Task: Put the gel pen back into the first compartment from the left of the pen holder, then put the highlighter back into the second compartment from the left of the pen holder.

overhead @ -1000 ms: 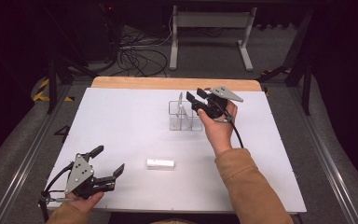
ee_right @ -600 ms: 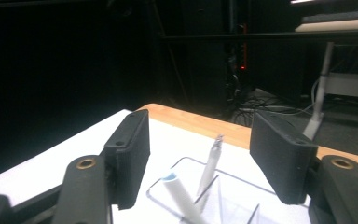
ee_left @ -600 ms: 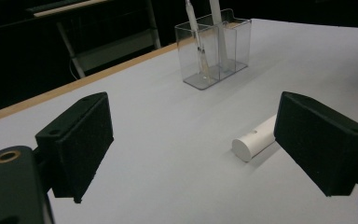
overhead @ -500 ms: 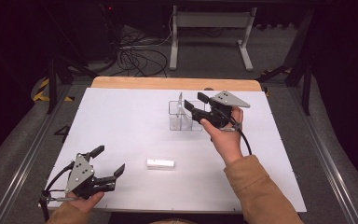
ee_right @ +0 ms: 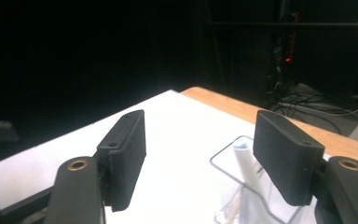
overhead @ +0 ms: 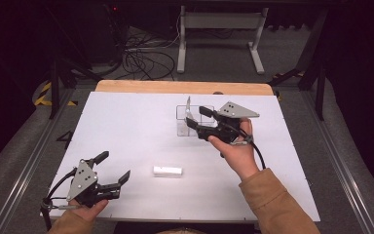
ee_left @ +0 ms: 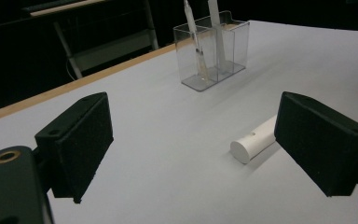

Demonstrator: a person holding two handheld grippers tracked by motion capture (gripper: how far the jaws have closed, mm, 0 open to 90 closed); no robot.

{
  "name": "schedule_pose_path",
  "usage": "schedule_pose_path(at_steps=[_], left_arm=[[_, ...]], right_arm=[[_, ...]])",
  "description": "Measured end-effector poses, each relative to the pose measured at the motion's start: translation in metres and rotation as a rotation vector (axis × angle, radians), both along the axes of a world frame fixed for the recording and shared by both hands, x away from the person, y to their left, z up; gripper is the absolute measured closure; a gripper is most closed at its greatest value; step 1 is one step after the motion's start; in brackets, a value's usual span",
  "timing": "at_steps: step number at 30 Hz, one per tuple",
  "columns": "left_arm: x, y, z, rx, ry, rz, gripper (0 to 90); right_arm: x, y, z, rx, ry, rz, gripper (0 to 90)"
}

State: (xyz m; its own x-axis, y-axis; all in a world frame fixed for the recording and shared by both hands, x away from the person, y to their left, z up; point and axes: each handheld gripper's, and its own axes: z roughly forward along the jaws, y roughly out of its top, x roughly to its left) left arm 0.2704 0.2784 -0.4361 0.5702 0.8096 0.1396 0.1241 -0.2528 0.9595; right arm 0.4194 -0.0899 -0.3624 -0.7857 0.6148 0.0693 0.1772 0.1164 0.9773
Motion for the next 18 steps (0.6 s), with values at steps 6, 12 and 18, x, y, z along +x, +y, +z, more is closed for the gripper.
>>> schedule_pose_path(at_steps=[6, 12, 18], left_arm=[[0.000, 0.003, 0.001, -0.010, 0.001, 0.011, 12.4], [0.000, 0.005, 0.001, -0.018, -0.002, 0.018, 12.5], [0.000, 0.004, 0.001, -0.019, -0.004, 0.021, 12.5]], right_arm=[[-0.002, 0.010, -0.003, -0.089, 0.022, 0.086, 38.1], [-0.008, 0.018, -0.004, -0.214, 0.022, 0.164, 39.4], [-0.010, 0.027, -0.007, -0.285, 0.040, 0.218, 39.2]])
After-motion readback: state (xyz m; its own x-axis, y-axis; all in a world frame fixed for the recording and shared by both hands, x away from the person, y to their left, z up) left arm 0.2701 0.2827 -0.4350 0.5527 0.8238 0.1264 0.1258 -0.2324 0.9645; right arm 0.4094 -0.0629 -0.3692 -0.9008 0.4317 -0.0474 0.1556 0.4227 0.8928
